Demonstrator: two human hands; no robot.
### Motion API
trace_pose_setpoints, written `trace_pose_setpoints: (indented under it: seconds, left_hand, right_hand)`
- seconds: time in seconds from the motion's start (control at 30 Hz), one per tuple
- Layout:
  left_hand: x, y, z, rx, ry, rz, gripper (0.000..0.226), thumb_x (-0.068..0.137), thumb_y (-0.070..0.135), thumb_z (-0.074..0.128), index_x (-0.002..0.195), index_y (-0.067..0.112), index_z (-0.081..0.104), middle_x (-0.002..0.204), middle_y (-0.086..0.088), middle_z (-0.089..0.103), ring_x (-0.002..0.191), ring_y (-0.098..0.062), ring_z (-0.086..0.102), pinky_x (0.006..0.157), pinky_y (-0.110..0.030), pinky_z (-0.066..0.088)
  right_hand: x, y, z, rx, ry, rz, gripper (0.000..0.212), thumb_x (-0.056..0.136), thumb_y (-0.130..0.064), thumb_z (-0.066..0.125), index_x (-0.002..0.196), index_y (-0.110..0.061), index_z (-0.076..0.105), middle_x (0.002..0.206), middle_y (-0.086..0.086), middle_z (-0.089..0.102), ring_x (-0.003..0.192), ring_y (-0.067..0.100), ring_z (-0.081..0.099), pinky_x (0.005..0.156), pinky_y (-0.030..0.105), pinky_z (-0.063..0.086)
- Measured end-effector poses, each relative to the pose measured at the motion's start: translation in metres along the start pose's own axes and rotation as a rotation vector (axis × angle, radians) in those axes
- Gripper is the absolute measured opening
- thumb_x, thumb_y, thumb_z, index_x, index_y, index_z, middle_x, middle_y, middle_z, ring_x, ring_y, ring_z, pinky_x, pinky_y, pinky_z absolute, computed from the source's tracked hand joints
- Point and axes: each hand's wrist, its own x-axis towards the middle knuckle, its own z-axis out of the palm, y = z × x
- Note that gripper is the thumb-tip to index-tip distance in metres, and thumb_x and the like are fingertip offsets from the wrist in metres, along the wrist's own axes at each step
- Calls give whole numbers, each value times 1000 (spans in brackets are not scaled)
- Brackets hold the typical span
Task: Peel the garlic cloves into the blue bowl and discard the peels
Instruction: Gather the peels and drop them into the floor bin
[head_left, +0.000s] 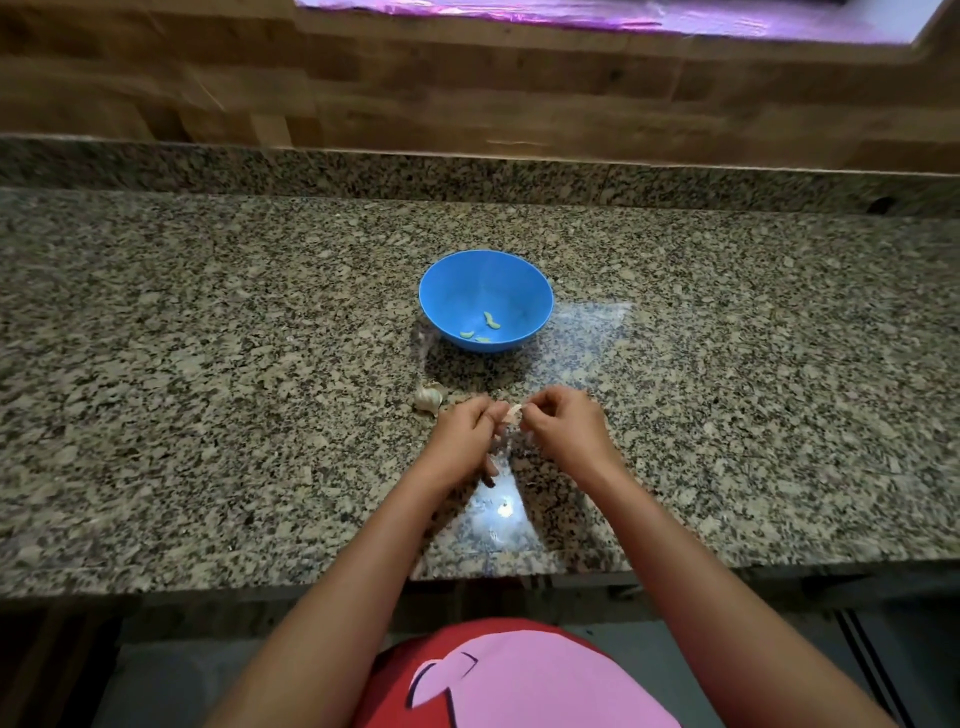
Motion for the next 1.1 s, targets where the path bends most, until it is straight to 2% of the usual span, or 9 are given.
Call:
trace_pose_setpoints:
  seconds: [0.13, 0.27, 0.43, 0.53, 0.67, 0.77, 0.87, 1.03, 1.1]
  left_hand:
    - [-5, 5, -1, -229, -201, -76, 24, 101, 23, 40, 81, 13, 50, 63, 5, 44, 41, -5, 41, 44, -27, 48]
    - [-5, 10, -6, -457, -295, -123, 26, 100, 20, 39, 80, 7, 49, 53, 4, 40, 41, -7, 40, 45, -22, 50]
    - [1, 1, -7, -357, -85, -96, 24, 100, 19, 42, 87, 5, 56, 63, -3, 45, 44, -4, 50, 50, -23, 54]
    - [2, 0, -4, -223, 25, -28, 23, 100, 22, 42, 86, 10, 56, 64, -2, 47, 47, -6, 52, 62, -36, 56]
    - [-2, 8, 1, -56, 97, 93, 27, 100, 25, 41, 91, 5, 57, 64, -2, 50, 46, -4, 55, 61, -37, 56]
    - [1, 10, 1, -114, 87, 71, 29, 100, 24, 41, 94, -1, 56, 61, -2, 48, 44, -5, 52, 56, -37, 56]
    - [2, 10, 2, -324, 78, -45, 26, 100, 18, 42, 86, 0, 54, 59, -3, 44, 41, -6, 47, 46, -25, 53]
    - [0, 2, 2, -172, 109, -35, 22, 97, 24, 48, 86, 6, 58, 64, -2, 53, 51, -11, 55, 61, -34, 57]
    - [0, 2, 1, -94, 154, -10, 19, 96, 24, 52, 84, 11, 59, 67, -4, 59, 55, -13, 59, 59, -28, 56]
  right_hand:
    - [6, -3, 0, 62, -41, 6, 12, 92, -14, 55, 83, -10, 63, 78, 7, 65, 65, 16, 57, 59, 31, 46]
    - [8, -4, 3, 104, -99, 22, 12, 94, -11, 53, 88, -4, 61, 72, 6, 60, 56, 11, 54, 50, 24, 43]
    - [3, -5, -6, 653, -125, 191, 20, 92, 2, 52, 112, 3, 54, 82, 14, 62, 53, 15, 58, 49, 20, 51]
    - [-5, -5, -4, 532, -149, 126, 13, 85, -9, 66, 93, 0, 63, 78, 11, 65, 58, 16, 61, 54, 22, 53]
    - [-9, -6, 4, 517, -86, 75, 4, 83, -6, 68, 80, -6, 65, 67, 5, 64, 52, 11, 58, 52, 20, 50]
    - [-9, -2, 3, 545, -57, 43, 2, 84, -5, 67, 82, -4, 66, 74, 11, 66, 57, 14, 58, 57, 24, 53]
    - [-11, 3, 3, 513, -4, 0, 1, 83, -4, 67, 83, -5, 67, 76, 10, 66, 63, 16, 60, 66, 35, 56]
    - [-11, 9, 2, 500, 16, 12, 7, 87, -4, 62, 88, -7, 68, 78, 9, 67, 62, 17, 61, 65, 34, 56]
    - [-6, 12, 0, 487, 20, 65, 9, 89, -4, 60, 89, -8, 68, 78, 11, 66, 62, 19, 61, 66, 37, 55]
